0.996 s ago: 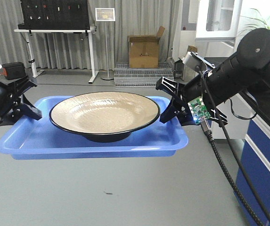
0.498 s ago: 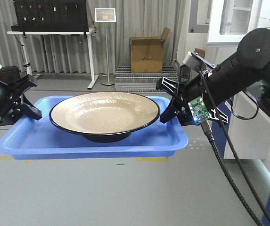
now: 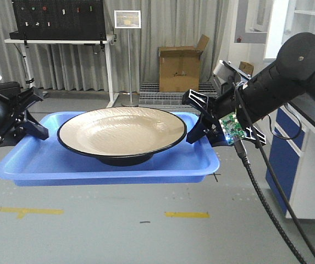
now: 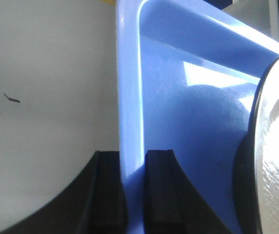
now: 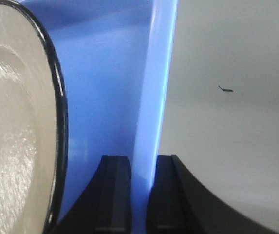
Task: Place disk in tray to left cabinet
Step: 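Hold the tray with both grippers while the base drives forward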
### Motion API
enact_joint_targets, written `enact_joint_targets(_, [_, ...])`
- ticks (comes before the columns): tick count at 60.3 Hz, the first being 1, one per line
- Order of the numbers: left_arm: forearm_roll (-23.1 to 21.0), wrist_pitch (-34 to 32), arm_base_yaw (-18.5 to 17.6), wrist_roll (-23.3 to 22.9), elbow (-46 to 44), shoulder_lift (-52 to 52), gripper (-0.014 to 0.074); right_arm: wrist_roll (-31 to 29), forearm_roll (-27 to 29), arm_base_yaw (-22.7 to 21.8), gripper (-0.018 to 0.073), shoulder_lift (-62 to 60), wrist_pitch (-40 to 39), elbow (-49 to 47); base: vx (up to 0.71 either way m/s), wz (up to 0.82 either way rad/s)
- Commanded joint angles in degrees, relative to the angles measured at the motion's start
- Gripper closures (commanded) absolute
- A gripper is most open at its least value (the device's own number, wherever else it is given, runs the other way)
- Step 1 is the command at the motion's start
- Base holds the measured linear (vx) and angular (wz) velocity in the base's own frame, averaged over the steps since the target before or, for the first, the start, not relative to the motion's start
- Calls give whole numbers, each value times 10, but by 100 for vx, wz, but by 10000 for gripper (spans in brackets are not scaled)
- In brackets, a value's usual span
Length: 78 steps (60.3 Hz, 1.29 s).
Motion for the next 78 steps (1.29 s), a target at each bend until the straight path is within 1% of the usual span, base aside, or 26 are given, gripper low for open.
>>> enact_joint_targets(1, [-95,-5,-13,-1,-21,-36,599,-9,84,12,561,-36,-11,-22,61,5])
enact_joint_targets(78, [-94,-6,-13,-1,-21,-36,599,-9,84,12,561,-36,-11,-22,58,2])
